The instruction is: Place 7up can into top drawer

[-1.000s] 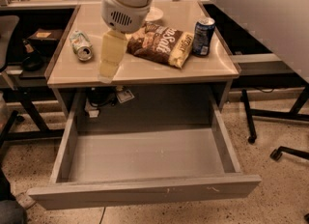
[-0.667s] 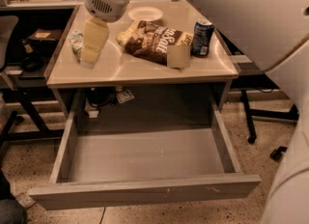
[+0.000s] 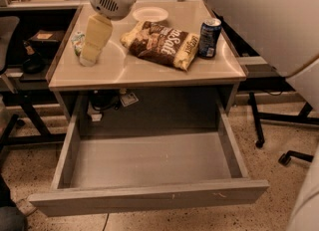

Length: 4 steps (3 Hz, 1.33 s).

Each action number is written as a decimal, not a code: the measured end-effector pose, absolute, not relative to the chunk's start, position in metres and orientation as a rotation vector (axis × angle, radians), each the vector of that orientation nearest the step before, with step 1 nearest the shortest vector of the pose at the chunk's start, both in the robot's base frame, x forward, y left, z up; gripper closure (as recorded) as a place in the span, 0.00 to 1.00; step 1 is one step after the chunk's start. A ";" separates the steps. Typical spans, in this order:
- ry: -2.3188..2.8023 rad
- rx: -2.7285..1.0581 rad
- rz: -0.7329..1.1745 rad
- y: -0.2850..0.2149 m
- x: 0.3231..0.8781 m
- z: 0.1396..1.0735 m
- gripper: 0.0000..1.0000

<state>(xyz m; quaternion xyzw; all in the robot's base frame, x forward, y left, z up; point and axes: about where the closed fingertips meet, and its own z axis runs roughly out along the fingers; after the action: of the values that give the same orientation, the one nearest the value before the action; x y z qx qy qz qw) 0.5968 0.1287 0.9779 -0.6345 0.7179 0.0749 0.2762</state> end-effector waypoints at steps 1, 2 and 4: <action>1.906 -1.642 0.279 0.150 0.617 0.981 0.00; 1.900 -1.605 0.333 0.172 0.643 0.987 0.00; 1.975 -1.606 0.298 0.186 0.666 0.976 0.00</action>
Offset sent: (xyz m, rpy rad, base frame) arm 0.0747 0.0627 0.0127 0.1697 0.0483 -0.0316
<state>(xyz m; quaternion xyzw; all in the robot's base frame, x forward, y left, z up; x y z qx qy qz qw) 0.6655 0.1856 0.9757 -0.6005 0.7387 0.1116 0.2852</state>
